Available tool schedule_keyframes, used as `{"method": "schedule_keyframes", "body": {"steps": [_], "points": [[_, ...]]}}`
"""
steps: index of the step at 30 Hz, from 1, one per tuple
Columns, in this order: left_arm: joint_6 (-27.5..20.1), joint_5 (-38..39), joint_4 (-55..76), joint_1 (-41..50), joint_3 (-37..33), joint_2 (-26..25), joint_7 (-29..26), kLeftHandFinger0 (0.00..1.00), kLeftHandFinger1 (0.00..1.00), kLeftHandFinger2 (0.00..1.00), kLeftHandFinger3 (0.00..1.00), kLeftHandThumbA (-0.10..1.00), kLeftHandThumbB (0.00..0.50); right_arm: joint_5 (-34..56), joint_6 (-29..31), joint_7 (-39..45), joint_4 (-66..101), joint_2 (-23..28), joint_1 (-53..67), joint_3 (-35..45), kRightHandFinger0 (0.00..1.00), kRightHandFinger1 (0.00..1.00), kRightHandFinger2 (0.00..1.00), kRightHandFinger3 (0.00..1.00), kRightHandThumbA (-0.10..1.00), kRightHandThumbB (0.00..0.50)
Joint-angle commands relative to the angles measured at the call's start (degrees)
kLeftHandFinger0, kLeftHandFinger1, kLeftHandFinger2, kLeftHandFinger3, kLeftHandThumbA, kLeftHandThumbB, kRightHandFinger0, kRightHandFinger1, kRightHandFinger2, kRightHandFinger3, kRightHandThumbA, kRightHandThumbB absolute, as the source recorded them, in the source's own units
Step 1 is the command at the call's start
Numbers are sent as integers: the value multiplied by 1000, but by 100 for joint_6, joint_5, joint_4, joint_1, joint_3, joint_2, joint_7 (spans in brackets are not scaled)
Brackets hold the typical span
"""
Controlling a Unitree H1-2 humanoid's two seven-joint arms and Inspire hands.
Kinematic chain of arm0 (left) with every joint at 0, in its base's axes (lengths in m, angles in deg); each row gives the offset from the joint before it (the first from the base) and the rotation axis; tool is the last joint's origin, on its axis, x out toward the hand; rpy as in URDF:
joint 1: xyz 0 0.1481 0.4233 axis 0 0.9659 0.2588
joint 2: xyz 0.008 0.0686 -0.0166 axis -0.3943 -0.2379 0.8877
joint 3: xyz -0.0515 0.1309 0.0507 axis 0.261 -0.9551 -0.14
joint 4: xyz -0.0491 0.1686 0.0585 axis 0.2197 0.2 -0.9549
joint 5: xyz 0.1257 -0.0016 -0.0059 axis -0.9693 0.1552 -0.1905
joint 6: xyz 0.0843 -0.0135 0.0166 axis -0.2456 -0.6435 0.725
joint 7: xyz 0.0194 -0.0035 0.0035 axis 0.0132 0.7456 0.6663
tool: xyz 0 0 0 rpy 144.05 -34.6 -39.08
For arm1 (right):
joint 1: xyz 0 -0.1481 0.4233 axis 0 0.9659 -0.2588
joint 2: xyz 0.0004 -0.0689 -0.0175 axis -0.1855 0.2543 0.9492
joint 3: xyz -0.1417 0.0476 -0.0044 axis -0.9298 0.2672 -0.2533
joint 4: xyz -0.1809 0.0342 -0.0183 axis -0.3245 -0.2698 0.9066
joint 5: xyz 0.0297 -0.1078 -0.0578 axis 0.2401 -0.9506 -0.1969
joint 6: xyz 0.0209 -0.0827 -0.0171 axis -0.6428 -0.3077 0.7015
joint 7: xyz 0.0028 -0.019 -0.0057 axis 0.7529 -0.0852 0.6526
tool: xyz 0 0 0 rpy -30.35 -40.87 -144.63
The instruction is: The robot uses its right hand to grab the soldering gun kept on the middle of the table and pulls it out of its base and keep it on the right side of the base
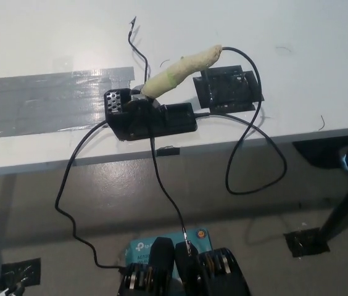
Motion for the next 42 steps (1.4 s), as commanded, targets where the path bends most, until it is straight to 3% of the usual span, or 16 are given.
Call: {"method": "schedule_keyframes", "body": {"steps": [1, 4, 5, 6, 9, 10, 11, 12, 14, 16, 20, 26, 28, 31, 38, 42], "points": [[95, 125, 211, 96, 90, -15, 73, 901, 928, 1000, 1000, 747, 316, -502, -180, 163, 308, 99, -1682, -526, 1000, 1000, 1000, 1000, 730, 296], [89, 154, 196, 116, 112, 11, 75, 881, 911, 1000, 1000, 738, 309, -607, -180, 242, 155, -213, -2454, -858, 1000, 1000, 1000, 1000, 714, 301], [108, 92, 184, 115, 90, 3, 40, 866, 894, 1000, 1000, 750, 279, -646, -180, 277, 50, -389, -2697, -951, 1000, 1000, 1000, 1000, 692, 305], [93, 91, 186, 124, 92, -5, 48, 841, 881, 1000, 1000, 762, 280, -760, -180, 319, 22, -517, -2897, -1109, 1000, 1000, 1000, 1000, 637, 285], [77, 84, 232, 134, 101, -36, 61, 825, 871, 1000, 1000, 773, 268, -940, -180, 452, -104, -782, -3361, -1499, 1000, 1000, 1000, 1000, 617, 273], [114, 111, 263, 143, 118, -29, 61, 835, 871, 1000, 1000, 770, 271, -1078, -180, 709, -269, -832, -3695, -1891, 1000, 1000, 1000, 1000, 699, 307], [90, 94, 258, 138, 96, -43, 80, 851, 894, 1000, 1000, 774, 265, -1232, -180, 802, -427, -969, -3892, -2039, 1000, 1000, 1000, 1000, 681, 338], [97, 87, 259, 126, 100, -44, 70, 861, 900, 1000, 1000, 764, 266, -1257, -180, 877, -556, -1020, -4058, -2206, 1000, 1000, 1000, 1000, 674, 339], [92, 80, 234, 119, 106, -50, 64, 840, 878, 1000, 1000, 757, 273, -1388, -180, 1008, -741, -962, -4281, -2538, 1000, 1000, 1000, 1000, 680, 313], [97, 38, 213, 131, 109, -52, 26, 826, 857, 1000, 1000, 756, 273, -1509, -180, 1061, -1004, -886, -4557, -2947, 1000, 1000, 1000, 1000, 691, 318], [-33, 17, 221, 196, 140, -77, 37, 794, 830, 1000, 1000, 773, 257, -1741, -180, 1196, -1538, -937, -5102, -3605, 1000, 1000, 1000, 1000, 625, 312], [67, 21, 226, 148, 117, -69, 47, 823, 844, 1000, 1000, 743, 255, -2085, 211, 1218, -2110, -1014, -5541, -4161, 1000, 1000, 1000, 1000, 527, 319], [-8, -11, 229, 173, 98, -103, 70, 833, 856, 1000, 1000, 767, 268, -2306, 691, 1173, -2412, -1047, -5670, -4406, 1000, 1000, 1000, 1000, 491, 294], [17, -60, 275, 184, 74, -120, 58, 831, 853, 1000, 1000, 781, 288, -2447, 964, 1231, -2594, -1077, -5765, -4585, 1000, 1000, 1000, 1000, 485, 302], [63, -103, 328, 155, 55, -81, 17, 805, 840, 1000, 1000, 762, 256, -3005, 1257, 1460, -2910, -1183, -5947, -5193, 1000, 1000, 1000, 1000, 527, 338], [44, -129, 319, 143, 5, -67, 33, 830, 872, 1000, 1000, 776, 291, -3073, 1202, 1543, -3056, -1322, -5882, -5255, 1000, 1000, 1000, 1000, 524, 322]]}}
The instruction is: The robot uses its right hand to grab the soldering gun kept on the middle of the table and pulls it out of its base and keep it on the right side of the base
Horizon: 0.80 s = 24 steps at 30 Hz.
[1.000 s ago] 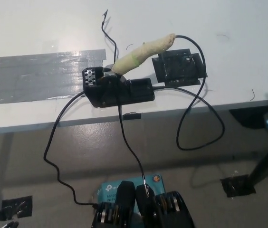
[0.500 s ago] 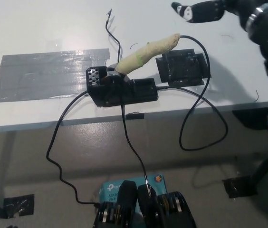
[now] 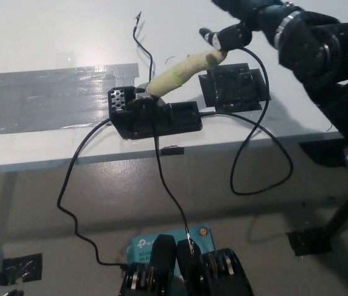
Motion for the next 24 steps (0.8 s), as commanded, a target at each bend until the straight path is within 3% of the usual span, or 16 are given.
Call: {"method": "schedule_keyframes", "body": {"steps": [1, 8, 11, 12, 15, 24], "points": [[-30, -86, 140, 42, -36, -106, 45, 836, 877, 1000, 1000, 778, 291, -372, 362, 176, -132, -85, -344, -20, 1000, 1000, 1000, 1000, 530, 322], [27, -124, 161, 42, -54, -104, 31, 821, 879, 1000, 1000, 762, 289, -359, 303, 328, -228, -220, -201, 111, 1000, 1000, 1000, 1000, 502, 329], [71, -128, 187, 37, -81, -116, 61, 845, 892, 1000, 1000, 777, 284, -552, 360, 554, -260, -183, -178, -77, 1000, 1000, 1000, 1000, 657, 316], [64, -108, 232, 58, -70, -108, 68, 847, 895, 1000, 1000, 775, 292, -712, 415, 623, -316, -175, -179, -228, 1000, 1000, 1000, 1000, 998, 327], [70, -101, 251, 73, -80, -93, 72, 854, 905, 1000, 1000, 780, 302, -816, 388, 626, -348, -212, -85, -291, 1000, 1000, 1000, 1000, 1000, 391], [-6, -148, 190, 27, -141, -111, 112, 887, 934, 1000, 1000, 828, 315, -1043, 377, 779, -463, -326, -7, -421, 1000, 1000, 1000, 1000, 1000, 419]]}}
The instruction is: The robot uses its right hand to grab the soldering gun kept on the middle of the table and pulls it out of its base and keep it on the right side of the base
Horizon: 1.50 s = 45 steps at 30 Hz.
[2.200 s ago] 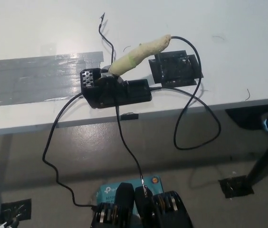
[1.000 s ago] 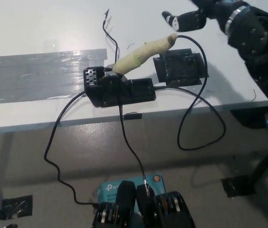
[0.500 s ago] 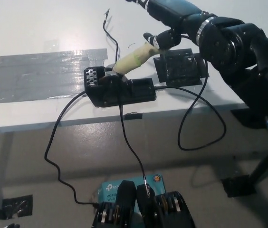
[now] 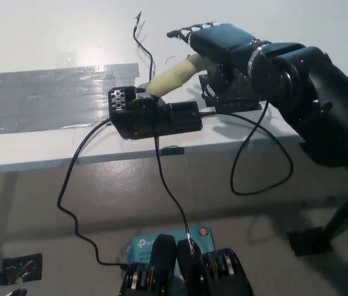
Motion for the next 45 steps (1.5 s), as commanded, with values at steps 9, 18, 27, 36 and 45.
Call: {"method": "schedule_keyframes", "body": {"steps": [9, 18, 27, 36, 45], "points": [[-27, -60, 86, 5, -96, -111, 90, 867, 911, 1000, 1000, 862, 291, -508, 267, 131, -288, -168, -116, -35, 1000, 1000, 1000, 1000, 1000, 299], [-95, -142, 96, 38, -200, -125, 63, 848, 916, 1000, 1000, 852, 320, -1911, 515, -1658, -613, -137, 116, -390, 688, 862, 825, 1000, 529, 159], [-13, -294, 204, 62, -326, -159, 40, 884, 890, 1000, 1000, 805, 240, -2628, 624, -3448, -920, -172, 442, -603, 0, 0, 1, 1000, -100, 176], [22, -483, 101, -2, -467, -211, 27, 904, 893, 1000, 1000, 762, 179, -2880, 813, -4323, -1209, -199, 528, -736, 0, 0, 377, 389, 51, 274], [32, -536, 91, -27, -473, -257, 25, 922, 891, 1000, 1000, 791, 184, -2880, 1260, -4655, -1331, -15, 360, -565, 0, 0, 294, 409, -100, 130]]}}
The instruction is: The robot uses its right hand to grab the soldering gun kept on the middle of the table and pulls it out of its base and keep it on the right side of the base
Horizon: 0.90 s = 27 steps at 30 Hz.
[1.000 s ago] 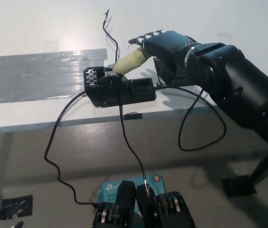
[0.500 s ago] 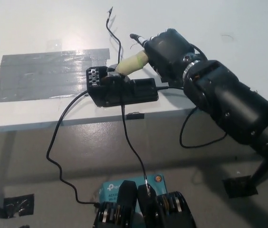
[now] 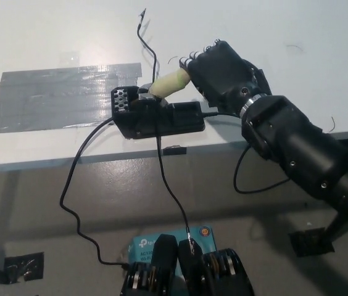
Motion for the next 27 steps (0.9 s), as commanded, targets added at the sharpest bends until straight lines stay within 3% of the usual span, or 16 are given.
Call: {"method": "schedule_keyframes", "body": {"steps": [1, 3, 7, 9, 10, 11, 15, 18, 21, 23, 24, 27], "points": [[17, -196, 76, 7, -3, -253, 16, 920, 887, 1000, 1000, 795, 185, -480, 393, -1115, -56, 280, -336, 163, 0, 0, 268, 393, -100, 136], [26, -198, 63, 17, 5, -244, 13, 913, 887, 1000, 1000, 796, 181, -451, 628, -1399, -147, 347, -403, 244, 0, 0, 215, 352, -100, 129], [97, -200, 132, 40, 26, -231, 12, 936, 908, 1000, 1000, 805, 166, -376, 870, -1340, -197, 490, -543, 386, 0, 0, 259, 277, -100, 71], [91, -192, 149, 44, 41, -226, 20, 947, 911, 1000, 1000, 806, 163, -443, 921, -1330, -208, 584, -630, 426, 0, 0, 281, 321, -100, 148], [90, -193, 145, 40, 43, -222, 19, 952, 913, 1000, 1000, 807, 163, -452, 947, -1345, -233, 580, -641, 439, 0, 0, 282, 339, -100, 162], [109, -199, 142, 38, 44, -233, 20, 946, 911, 1000, 1000, 810, 173, -552, 904, -1237, -206, 691, -739, 442, 0, 0, 277, 438, -46, 212], [97, -190, 114, 55, 68, -239, 14, 935, 902, 1000, 1000, 813, 165, -565, 972, -1166, -84, 840, -747, 600, 0, 0, 211, 419, -90, 189], [75, -203, 128, 91, 65, -235, 12, 919, 895, 1000, 1000, 817, 162, -487, 1060, -1144, -15, 924, -673, 777, 0, 0, 215, 418, -71, 224], [12, -217, 20, 72, 49, -226, 17, 898, 877, 1000, 1000, 822, 175, -383, 946, -977, 71, 1004, -545, 1050, 0, 0, 190, 384, -29, 198], [11, -229, 9, 91, 46, -231, 18, 900, 880, 1000, 1000, 824, 175, -230, 998, -882, 90, 1012, -455, 1236, 0, 0, 243, 306, -99, 149], [8, -227, 5, 105, 54, -227, 16, 910, 887, 1000, 1000, 822, 173, -227, 947, -924, 60, 998, -419, 1316, 0, 0, 252, 204, -53, 87], [50, -187, 37, 126, 97, -217, 23, 917, 886, 1000, 1000, 819, 182, -204, 745, -656, 100, 1012, -301, 1566, 0, 0, 256, 278, 17, 113]]}}
